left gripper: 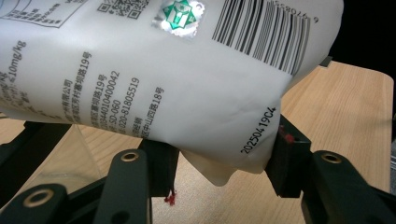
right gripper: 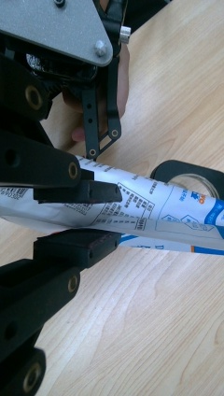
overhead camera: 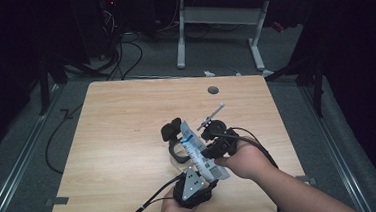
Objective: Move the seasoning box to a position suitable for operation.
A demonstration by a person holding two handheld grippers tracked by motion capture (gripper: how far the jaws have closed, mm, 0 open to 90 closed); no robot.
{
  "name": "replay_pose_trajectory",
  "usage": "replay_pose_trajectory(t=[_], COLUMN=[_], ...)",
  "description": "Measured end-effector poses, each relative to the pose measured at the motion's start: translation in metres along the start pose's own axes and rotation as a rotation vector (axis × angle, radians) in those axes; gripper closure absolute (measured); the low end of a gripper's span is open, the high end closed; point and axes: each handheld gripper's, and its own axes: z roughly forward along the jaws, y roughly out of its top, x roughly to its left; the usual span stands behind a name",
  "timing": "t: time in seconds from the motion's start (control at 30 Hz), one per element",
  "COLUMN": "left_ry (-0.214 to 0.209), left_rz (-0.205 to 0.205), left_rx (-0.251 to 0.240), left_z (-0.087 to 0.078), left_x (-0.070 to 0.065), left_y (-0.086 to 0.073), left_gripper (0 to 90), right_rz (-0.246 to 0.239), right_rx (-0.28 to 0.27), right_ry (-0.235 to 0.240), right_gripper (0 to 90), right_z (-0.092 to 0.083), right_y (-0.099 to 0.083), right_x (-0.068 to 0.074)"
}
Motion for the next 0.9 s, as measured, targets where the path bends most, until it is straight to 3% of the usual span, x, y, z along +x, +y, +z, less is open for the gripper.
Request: replay_pose_trajectory(t=[0.27, 0.47, 0.8, 0.9], left_ry=[0.007, 0.019, 0.033, 0.031], left_rz=[-0.007, 0.008, 0.018, 0.026], left_rx=[0.008, -0.016, -0.026, -0.032], left_z=[0.0011, -0.0003, -0.0018, -0.0025], left_x=[0.0, -0.0022, -0.0049, -0.0058], left_y=[-0.0012, -0.0013, -0.0011, 0.0001], left_gripper=[52.8, 53.2, 53.6, 53.7], right_rz=[0.022, 0.029, 0.006, -0.024], right_rx=[-0.006, 0.002, 0.01, 0.015], right_ry=[-0.005, 0.003, 0.017, 0.019], right_gripper=[73.5, 72.6, 81.7, 86.1], right_z=[-0.0022, 0.0008, 0.0038, 0.0021], right_y=[-0.0014, -0.0026, -0.0035, -0.0016], right_x=[-0.0037, -0.0058, -0.0041, -0.0032])
